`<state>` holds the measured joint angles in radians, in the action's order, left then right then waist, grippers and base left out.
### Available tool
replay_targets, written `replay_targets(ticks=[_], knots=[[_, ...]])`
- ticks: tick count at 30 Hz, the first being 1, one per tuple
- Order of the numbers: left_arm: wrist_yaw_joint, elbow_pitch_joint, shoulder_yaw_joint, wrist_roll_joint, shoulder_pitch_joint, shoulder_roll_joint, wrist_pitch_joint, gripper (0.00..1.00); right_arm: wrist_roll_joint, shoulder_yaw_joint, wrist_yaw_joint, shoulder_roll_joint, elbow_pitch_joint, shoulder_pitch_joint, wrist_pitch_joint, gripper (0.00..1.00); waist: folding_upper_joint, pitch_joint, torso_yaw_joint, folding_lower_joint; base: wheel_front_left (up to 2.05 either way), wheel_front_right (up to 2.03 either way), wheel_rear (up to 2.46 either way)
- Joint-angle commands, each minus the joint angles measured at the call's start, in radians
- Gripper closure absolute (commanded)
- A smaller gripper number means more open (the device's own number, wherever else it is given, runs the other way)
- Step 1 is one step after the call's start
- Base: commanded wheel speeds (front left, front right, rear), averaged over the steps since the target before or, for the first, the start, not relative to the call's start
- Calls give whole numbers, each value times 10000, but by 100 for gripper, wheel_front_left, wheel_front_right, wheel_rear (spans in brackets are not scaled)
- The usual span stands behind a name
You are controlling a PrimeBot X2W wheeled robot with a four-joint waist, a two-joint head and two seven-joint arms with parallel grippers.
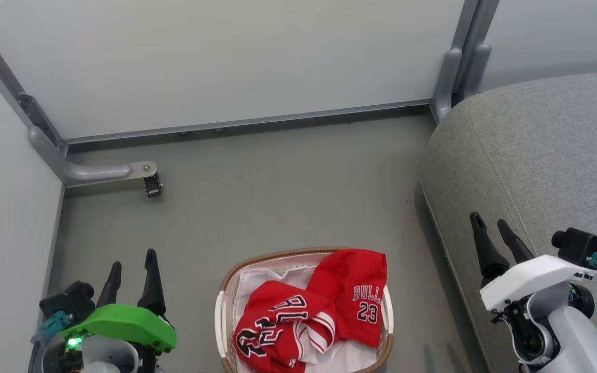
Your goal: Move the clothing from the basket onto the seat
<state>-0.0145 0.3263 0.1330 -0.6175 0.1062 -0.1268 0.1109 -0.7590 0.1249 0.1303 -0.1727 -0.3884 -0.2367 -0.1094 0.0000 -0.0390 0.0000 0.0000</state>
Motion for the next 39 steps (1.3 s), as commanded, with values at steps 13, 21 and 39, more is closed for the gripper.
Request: replay_targets(ticks=[13, 21, 39], knots=[[-564, -283, 415, 1407, 204, -271, 434, 0, 1731, 528, 4, -328, -240, -372, -460, 0, 0, -51, -19, 0, 0, 0, 0], [-769, -445, 216, 1990, -68, -135, 636, 0, 2433, 413, 4, -287, -390, -363, -654, 0, 0, -55, -43, 0, 0, 0, 0], [-361, -537, -433, 3471, -572, 388, 1040, 0, 3827, 111, 5, -119, -706, -153, -1057, 0, 0, -36, -85, 0, 0, 0, 0]])
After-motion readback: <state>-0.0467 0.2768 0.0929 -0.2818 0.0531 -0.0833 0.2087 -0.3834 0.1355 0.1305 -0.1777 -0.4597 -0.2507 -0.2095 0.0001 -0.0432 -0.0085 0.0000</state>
